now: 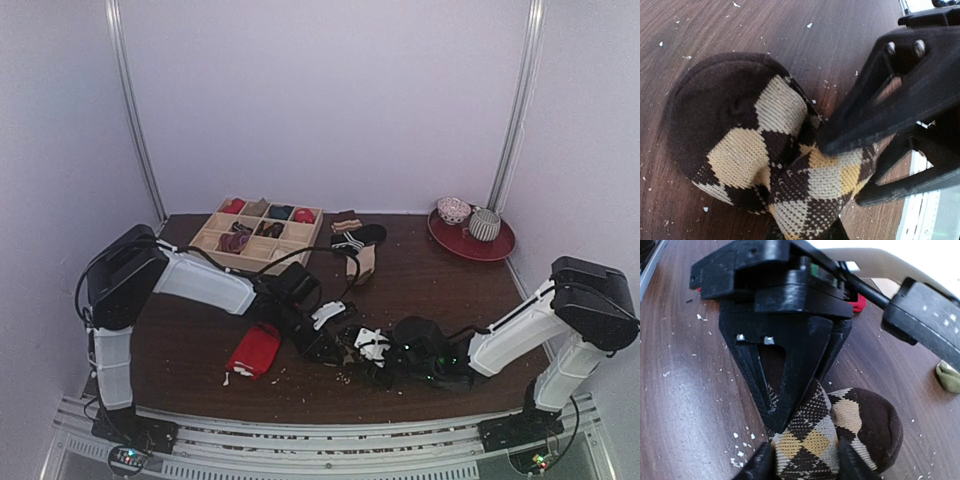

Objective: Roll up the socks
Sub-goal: Roll a pair of socks at the center of the board.

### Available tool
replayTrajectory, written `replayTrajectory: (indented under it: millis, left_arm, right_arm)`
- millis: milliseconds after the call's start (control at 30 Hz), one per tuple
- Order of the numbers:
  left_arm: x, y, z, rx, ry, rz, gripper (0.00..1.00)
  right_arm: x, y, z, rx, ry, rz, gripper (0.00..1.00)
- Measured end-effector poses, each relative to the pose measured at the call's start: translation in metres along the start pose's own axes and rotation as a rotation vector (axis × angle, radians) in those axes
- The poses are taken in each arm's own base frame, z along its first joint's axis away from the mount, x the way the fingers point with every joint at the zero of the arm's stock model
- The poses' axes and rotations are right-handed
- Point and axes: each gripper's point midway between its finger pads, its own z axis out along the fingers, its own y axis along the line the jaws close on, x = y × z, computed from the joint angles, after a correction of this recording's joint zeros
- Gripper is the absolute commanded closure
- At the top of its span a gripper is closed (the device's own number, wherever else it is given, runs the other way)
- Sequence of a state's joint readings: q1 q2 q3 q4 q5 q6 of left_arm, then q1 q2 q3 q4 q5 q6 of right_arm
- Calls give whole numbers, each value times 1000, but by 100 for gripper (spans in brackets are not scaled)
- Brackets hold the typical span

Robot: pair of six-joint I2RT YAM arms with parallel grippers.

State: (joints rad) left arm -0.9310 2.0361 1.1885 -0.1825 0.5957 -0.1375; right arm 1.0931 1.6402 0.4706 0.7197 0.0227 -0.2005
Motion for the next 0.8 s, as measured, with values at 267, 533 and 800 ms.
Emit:
replayTrajectory:
  millis: [267,533,800]
  left_arm:
    - [-1,2,-2,-15,10,-5,80]
    - [-14,10,-10,-148,4,51,38]
    - [-30,-11,-69,-248,-259,270,36]
  right_arm:
    - [3,2,6,-22,15,107,92]
    - [12,2,-1,-85,-25,357,93]
    - [20,1,0,-178,-41,571,93]
